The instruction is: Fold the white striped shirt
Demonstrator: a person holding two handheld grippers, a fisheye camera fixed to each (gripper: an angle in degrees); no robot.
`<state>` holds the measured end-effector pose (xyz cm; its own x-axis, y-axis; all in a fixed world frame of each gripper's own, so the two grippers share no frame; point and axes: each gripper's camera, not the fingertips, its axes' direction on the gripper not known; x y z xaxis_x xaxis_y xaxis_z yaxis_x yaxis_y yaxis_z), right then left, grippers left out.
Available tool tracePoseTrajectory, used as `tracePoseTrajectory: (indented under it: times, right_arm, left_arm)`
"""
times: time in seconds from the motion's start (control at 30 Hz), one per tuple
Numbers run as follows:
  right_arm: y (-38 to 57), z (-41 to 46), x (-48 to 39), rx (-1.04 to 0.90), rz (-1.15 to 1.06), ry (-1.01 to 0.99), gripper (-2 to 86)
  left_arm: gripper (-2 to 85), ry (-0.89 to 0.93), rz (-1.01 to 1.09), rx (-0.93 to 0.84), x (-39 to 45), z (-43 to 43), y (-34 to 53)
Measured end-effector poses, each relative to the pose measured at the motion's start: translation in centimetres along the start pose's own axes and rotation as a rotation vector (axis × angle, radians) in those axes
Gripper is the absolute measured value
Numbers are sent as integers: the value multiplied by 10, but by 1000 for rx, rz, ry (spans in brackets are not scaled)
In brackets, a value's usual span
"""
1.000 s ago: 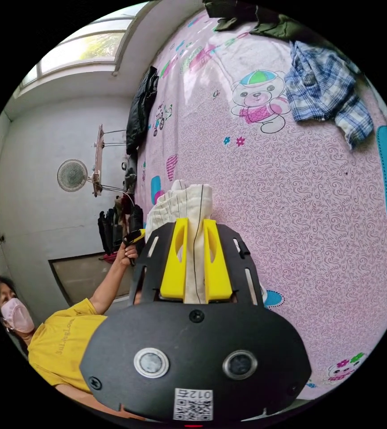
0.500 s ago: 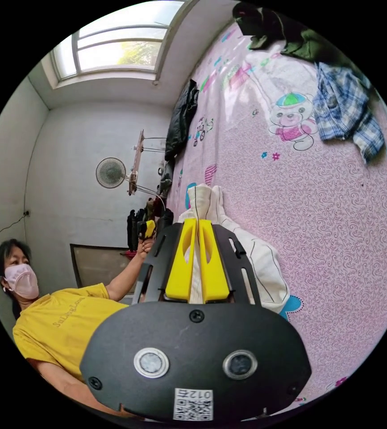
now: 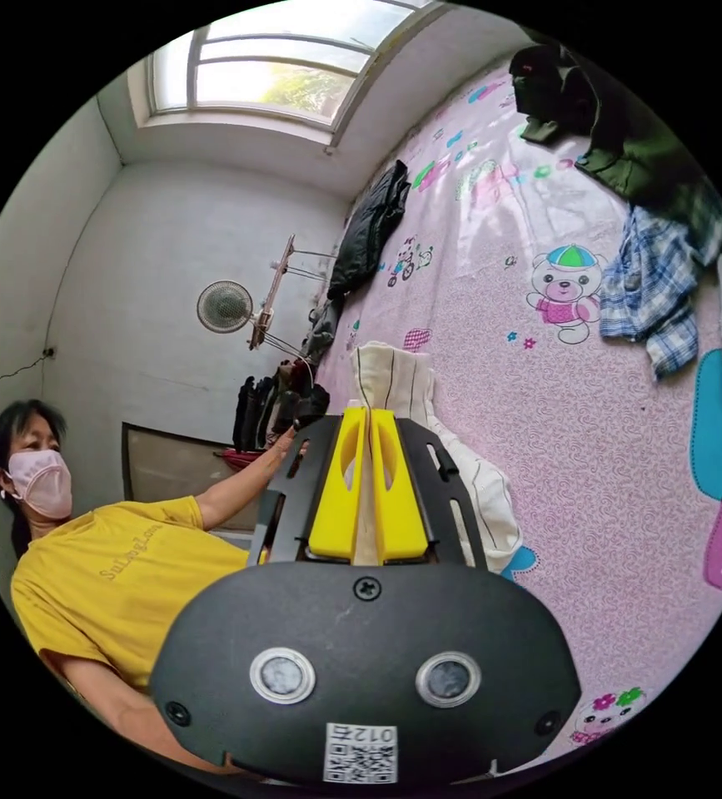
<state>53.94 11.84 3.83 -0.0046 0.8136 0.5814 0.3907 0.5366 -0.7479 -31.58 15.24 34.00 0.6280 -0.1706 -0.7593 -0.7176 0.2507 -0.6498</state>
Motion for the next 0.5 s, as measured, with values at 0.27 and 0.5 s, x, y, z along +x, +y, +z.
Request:
tracePoseTrajectory:
  times: [0.27, 0.5]
  right_arm:
    - [-3, 47, 16, -96, 183, 399, 14]
    - [-5, 86, -1, -90, 228, 413, 15]
  left_arm:
    - [26, 67, 41, -5, 20, 7, -5]
    - [51, 10, 58, -89, 49, 21, -10]
